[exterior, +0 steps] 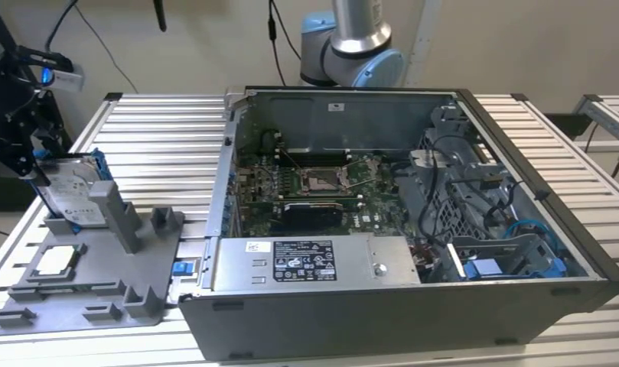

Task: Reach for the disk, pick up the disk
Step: 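Pick up the disk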

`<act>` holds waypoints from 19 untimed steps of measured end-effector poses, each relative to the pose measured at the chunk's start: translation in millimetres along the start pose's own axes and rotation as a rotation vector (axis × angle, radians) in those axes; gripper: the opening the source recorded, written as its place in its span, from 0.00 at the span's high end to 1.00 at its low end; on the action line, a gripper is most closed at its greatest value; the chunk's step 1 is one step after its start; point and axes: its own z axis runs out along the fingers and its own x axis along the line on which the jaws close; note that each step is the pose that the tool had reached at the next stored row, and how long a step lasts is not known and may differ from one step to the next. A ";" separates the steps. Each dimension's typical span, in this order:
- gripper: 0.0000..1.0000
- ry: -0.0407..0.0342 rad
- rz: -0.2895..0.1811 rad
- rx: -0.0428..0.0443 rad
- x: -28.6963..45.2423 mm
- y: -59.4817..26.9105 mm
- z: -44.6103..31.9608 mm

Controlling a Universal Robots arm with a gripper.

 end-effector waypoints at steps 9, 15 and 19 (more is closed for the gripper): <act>0.00 -0.0003 0.000 0.0003 -1.3 0.8 3.9; 0.00 -0.0002 0.000 0.0004 -3.3 1.8 13.5; 0.00 -0.0002 0.000 0.0003 -4.6 2.1 20.0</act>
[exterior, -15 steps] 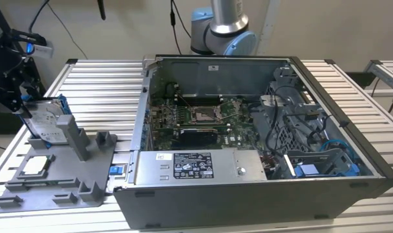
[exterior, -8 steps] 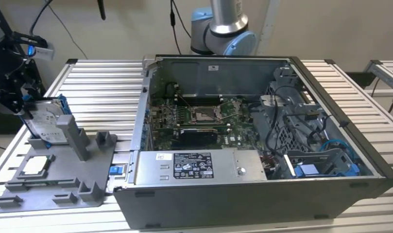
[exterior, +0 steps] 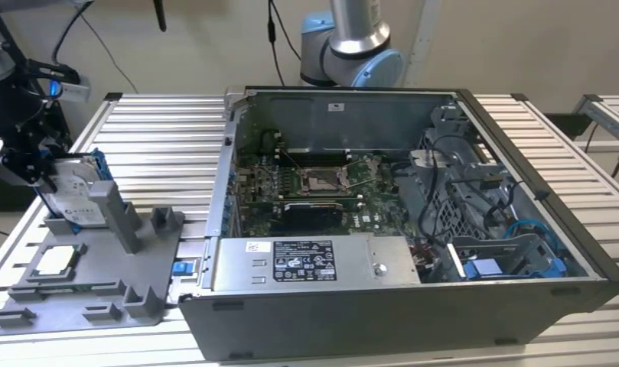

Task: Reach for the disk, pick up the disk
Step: 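Pick up the disk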

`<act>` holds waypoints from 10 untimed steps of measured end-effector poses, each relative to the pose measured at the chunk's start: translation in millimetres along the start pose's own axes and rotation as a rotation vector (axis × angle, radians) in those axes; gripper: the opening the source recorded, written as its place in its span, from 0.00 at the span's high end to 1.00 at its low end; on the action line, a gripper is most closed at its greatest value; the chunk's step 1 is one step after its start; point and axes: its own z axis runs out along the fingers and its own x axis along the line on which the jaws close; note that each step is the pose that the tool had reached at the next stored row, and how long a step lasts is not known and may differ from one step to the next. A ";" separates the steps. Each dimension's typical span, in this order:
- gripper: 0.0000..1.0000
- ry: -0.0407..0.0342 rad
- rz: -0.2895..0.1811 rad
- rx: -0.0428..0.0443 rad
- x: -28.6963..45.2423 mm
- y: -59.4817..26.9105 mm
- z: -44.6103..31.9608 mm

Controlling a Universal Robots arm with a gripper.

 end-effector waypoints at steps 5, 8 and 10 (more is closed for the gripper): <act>0.00 -0.0006 0.000 0.0000 0.0 0.4 5.8; 0.00 -0.0010 0.000 -0.0001 0.1 0.5 7.7; 0.00 -0.0017 0.000 0.0000 0.6 0.5 8.9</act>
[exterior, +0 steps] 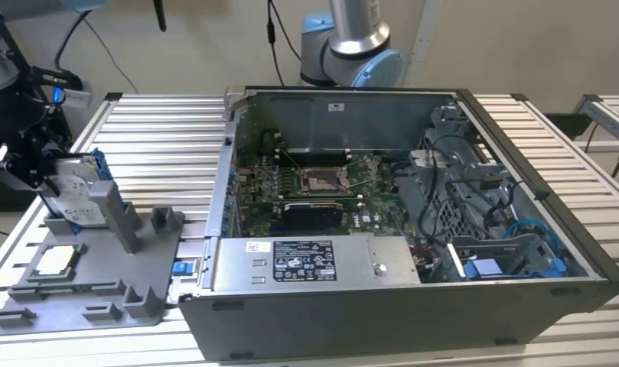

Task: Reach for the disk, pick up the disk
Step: 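Pick up the disk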

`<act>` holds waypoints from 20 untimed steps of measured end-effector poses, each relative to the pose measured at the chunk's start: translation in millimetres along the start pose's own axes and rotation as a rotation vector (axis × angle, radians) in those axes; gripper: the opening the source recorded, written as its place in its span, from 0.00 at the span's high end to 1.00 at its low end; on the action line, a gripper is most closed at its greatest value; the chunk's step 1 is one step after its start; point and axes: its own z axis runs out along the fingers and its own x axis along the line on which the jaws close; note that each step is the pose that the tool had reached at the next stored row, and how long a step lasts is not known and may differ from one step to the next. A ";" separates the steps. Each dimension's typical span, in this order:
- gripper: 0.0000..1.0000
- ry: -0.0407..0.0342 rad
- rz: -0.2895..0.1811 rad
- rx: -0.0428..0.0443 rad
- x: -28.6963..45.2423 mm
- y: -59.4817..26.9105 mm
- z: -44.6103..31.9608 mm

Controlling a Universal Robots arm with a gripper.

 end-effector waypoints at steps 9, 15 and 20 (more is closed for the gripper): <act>0.00 -0.0043 0.000 0.0001 0.8 -0.1 2.2; 1.00 -0.0046 0.000 0.0003 0.9 -0.1 2.4; 1.00 -0.0042 0.000 0.0001 1.0 -0.1 2.3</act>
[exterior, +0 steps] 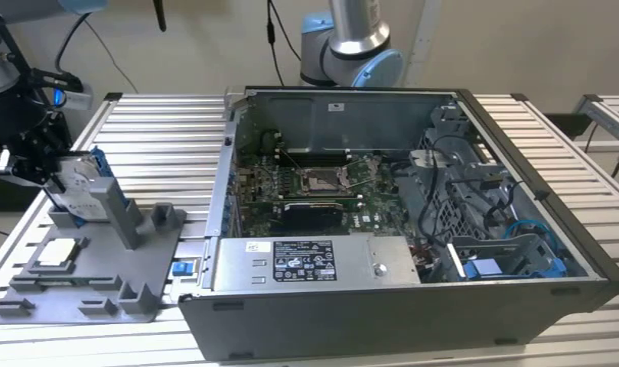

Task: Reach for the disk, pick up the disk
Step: 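Pick up the disk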

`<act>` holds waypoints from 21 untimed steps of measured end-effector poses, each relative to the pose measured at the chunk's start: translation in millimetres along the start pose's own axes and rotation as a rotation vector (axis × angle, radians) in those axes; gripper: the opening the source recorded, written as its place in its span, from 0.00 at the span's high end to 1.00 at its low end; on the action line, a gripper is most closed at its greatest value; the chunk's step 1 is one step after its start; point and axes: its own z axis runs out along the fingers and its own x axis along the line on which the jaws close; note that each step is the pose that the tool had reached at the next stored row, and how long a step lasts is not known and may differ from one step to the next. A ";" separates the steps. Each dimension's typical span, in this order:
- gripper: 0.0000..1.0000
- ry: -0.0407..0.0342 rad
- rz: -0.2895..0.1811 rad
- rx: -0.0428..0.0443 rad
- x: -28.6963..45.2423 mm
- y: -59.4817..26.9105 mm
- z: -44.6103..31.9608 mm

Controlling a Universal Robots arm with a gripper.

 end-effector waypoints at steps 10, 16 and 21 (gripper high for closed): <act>1.00 0.0120 -0.017 0.0001 0.1 0.0 -0.2; 1.00 0.0099 -0.018 -0.0002 0.0 0.0 -0.4; 1.00 0.0099 -0.014 -0.0001 -0.2 0.0 -4.4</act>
